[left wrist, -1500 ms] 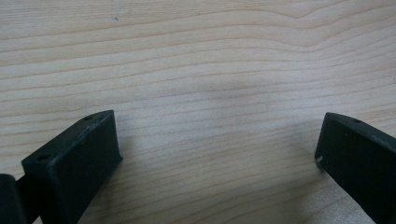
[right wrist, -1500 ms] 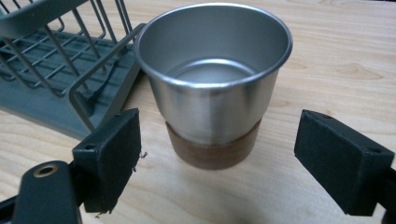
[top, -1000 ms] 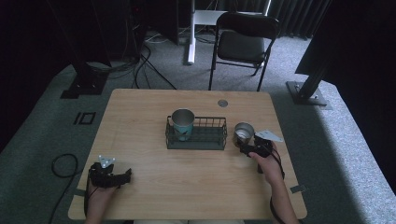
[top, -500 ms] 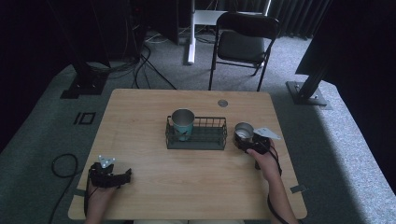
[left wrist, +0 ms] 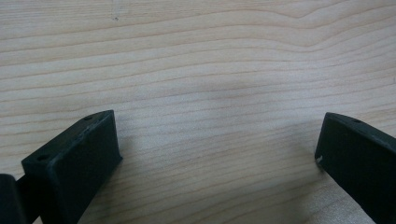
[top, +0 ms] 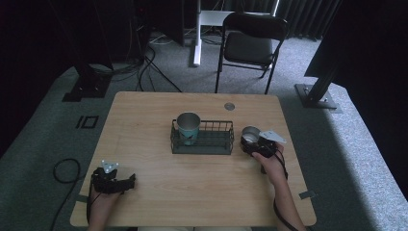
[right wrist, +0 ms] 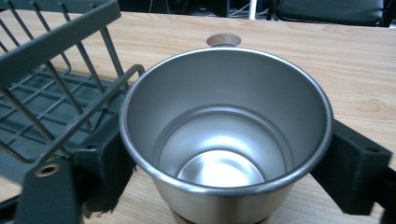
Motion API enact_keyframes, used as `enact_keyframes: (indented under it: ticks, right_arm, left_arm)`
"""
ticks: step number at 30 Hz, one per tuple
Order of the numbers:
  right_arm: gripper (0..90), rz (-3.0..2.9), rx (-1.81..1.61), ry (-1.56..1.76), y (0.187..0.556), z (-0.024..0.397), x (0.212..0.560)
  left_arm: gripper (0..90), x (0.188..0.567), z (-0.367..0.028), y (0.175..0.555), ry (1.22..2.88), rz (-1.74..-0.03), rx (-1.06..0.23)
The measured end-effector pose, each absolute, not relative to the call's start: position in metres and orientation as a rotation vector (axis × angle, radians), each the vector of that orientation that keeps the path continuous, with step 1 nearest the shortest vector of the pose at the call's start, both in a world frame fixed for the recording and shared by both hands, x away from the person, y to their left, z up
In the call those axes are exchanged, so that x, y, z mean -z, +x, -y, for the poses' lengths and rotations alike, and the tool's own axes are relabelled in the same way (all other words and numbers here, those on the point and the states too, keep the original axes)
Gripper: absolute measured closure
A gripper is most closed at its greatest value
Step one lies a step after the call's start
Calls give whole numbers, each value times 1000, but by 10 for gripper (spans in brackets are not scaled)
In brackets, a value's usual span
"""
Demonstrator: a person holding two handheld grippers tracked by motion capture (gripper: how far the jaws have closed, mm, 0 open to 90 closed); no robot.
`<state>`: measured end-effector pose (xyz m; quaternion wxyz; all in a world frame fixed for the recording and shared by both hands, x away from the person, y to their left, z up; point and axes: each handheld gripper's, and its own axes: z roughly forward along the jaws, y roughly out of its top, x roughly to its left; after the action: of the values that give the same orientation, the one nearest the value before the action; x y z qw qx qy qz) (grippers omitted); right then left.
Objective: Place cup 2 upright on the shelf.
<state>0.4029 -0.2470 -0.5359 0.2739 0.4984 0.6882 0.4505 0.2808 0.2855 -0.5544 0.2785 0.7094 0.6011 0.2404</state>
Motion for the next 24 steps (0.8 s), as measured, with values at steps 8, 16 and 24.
enact_keyframes:
  ticks: [8,16,24]
  right_arm:
    - [176,-1865,-1170,1337,404,246,532]
    - [176,-1878,-1172,1336,403,249,527]
    - [177,-1869,-1180,1329,402,253,516]
  left_arm:
    - [3,554,-285,281,1904,-1613,-645]
    - [3,554,-286,281,1903,-1613,-645]
    - [3,554,-285,281,1902,-1613,-645]
